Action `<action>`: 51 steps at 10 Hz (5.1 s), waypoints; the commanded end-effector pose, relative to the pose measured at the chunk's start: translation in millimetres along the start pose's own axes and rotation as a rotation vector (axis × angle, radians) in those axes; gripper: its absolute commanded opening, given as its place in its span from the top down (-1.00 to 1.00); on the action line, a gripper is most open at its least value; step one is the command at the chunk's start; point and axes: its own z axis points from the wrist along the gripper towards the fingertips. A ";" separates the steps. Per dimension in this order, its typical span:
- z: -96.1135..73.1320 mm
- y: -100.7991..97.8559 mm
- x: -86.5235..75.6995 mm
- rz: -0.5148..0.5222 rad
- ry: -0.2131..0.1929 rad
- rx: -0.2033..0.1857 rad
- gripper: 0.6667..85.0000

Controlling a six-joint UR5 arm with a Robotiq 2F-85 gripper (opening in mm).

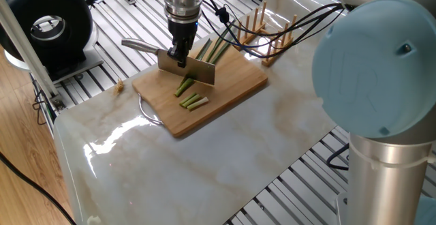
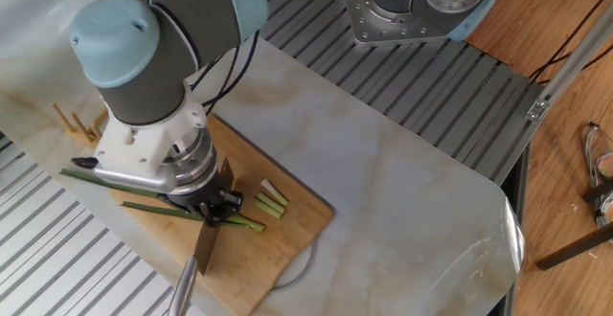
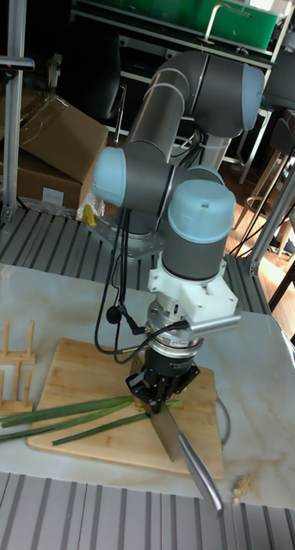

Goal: Chop the green garlic

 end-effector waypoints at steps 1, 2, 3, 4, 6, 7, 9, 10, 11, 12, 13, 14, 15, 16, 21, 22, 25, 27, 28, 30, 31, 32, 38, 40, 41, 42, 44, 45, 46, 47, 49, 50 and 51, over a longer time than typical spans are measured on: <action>-3.9 -4.3 1.4 0.094 -0.010 -0.011 0.98; 0.0 -2.7 -1.6 0.126 -0.015 -0.003 0.98; 2.9 1.0 -3.8 0.147 -0.017 -0.006 0.98; 5.7 3.0 -5.3 0.170 -0.017 -0.006 0.98; 5.2 2.5 -6.9 0.231 -0.026 -0.015 0.98; -1.7 -3.2 -3.0 0.235 -0.025 -0.017 0.98; -12.8 -16.0 7.1 0.223 -0.019 -0.014 0.98; -9.2 -17.0 7.6 0.225 -0.026 0.002 0.98; -2.0 -12.8 2.3 0.217 -0.044 -0.005 0.98; 1.5 -10.1 -1.3 0.212 -0.051 -0.007 0.98; 3.0 -5.8 -5.6 0.210 -0.063 -0.018 0.98; 4.0 -0.9 -11.0 0.196 -0.079 -0.033 0.98; 3.9 -2.7 -13.2 0.156 -0.088 -0.025 0.98; 1.7 -5.9 -11.2 0.122 -0.085 -0.020 0.98; -2.7 -3.9 0.0 0.021 -0.055 -0.053 0.98; 1.8 -0.5 -4.0 0.030 -0.060 -0.051 0.98; 10.7 -2.9 -3.9 0.033 -0.041 -0.026 0.98; -3.4 -6.4 5.6 -0.024 0.005 -0.055 0.98; -13.2 -10.3 8.0 -0.035 0.016 -0.065 0.98; -10.1 -8.9 6.2 -0.001 0.013 -0.068 0.98; -3.4 -4.5 4.4 0.001 0.006 -0.082 0.98; -2.0 -0.2 3.2 -0.007 -0.001 -0.099 0.98; 4.9 -13.1 8.7 -0.083 -0.001 -0.114 0.98; 5.5 -20.7 14.4 -0.072 0.005 -0.096 0.98; 5.7 -23.2 15.4 -0.070 0.010 -0.086 0.98; 5.9 -23.5 14.1 -0.069 0.009 -0.084 0.98; 4.8 -21.0 12.1 -0.064 0.011 -0.091 0.98; 3.7 -19.6 10.5 -0.035 0.019 -0.092 0.98; 2.5 -19.0 9.4 -0.008 0.032 -0.087 0.98; 1.2 -18.8 9.5 0.011 0.041 -0.082 0.98; 0.0 -17.5 8.1 0.054 0.040 -0.070 0.98; 0.4 -15.2 4.8 0.075 0.033 -0.052 0.98; 1.8 -11.1 -0.1 0.095 0.020 -0.036 0.98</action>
